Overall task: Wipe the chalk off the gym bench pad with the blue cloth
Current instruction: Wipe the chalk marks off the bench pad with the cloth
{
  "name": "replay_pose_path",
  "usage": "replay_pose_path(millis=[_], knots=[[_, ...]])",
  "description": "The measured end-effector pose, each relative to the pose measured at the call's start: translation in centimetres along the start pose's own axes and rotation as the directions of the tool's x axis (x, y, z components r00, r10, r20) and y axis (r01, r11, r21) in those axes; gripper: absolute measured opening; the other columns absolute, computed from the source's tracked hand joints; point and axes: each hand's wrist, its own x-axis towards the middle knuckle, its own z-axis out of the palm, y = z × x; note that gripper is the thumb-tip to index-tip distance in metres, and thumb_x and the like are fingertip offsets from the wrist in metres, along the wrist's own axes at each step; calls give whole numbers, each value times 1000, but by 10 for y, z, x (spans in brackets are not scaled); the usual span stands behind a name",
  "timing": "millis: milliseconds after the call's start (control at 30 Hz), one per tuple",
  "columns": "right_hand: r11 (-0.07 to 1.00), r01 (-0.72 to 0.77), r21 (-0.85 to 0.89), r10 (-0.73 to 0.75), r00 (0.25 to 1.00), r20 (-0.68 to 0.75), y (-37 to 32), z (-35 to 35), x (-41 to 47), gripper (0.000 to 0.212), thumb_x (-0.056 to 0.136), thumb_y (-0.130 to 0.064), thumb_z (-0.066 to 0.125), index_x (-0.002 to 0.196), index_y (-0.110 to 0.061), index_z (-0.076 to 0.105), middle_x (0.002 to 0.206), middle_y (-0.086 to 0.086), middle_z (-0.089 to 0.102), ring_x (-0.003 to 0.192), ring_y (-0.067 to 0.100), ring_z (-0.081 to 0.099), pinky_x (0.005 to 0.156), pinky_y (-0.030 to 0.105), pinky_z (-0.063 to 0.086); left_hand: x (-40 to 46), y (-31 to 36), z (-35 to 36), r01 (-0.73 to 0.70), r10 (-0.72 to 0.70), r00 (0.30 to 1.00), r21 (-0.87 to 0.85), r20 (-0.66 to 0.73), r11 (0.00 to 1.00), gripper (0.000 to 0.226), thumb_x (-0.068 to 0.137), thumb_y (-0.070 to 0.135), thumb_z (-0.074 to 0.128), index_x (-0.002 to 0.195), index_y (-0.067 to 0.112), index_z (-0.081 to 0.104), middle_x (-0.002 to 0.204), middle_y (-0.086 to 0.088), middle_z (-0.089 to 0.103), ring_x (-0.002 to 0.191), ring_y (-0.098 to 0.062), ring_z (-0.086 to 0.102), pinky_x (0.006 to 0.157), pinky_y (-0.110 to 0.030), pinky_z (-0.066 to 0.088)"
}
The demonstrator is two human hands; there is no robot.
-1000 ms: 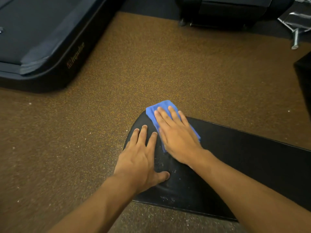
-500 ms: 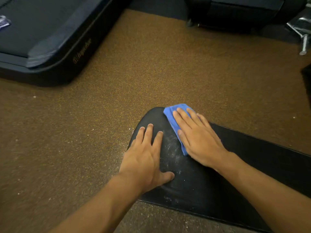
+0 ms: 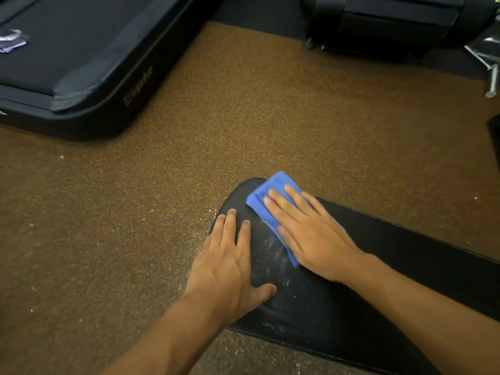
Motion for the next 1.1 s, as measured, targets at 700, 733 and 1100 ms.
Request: replay_pose_path(millis=[700, 733, 1100], knots=[[954, -276, 116, 286, 955, -75, -3, 5, 35, 66, 102, -47, 26, 162, -23, 15, 169, 7, 18, 156, 32, 13, 121, 45, 21, 7, -14, -2, -78, 69, 992, -83, -101, 994, 101, 83, 72, 58, 159, 17, 19, 168, -8, 5, 154, -25, 5, 125, -32, 8], [946, -300, 120, 311, 947, -84, -10, 7, 40, 65, 102, -46, 25, 162, -22, 17, 169, 6, 21, 155, 32, 15, 121, 45, 21, 6, -15, -2, -86, 76, 992, -90, -103, 992, 101, 83, 71, 58, 159, 17, 20, 168, -7, 6, 154, -24, 6, 124, -31, 7], [955, -279, 95, 284, 958, -37, -16, 6, 5, 65, 101, -48, 23, 162, -26, 17, 170, 3, 17, 157, 29, 8, 124, 50, 13, -32, -30, -1, -89, 87, 996, -111, -19, 990, 105, 66, 81, 57, 155, 45, 15, 166, 3, -5, 151, -20, 5, 118, -36, 35]])
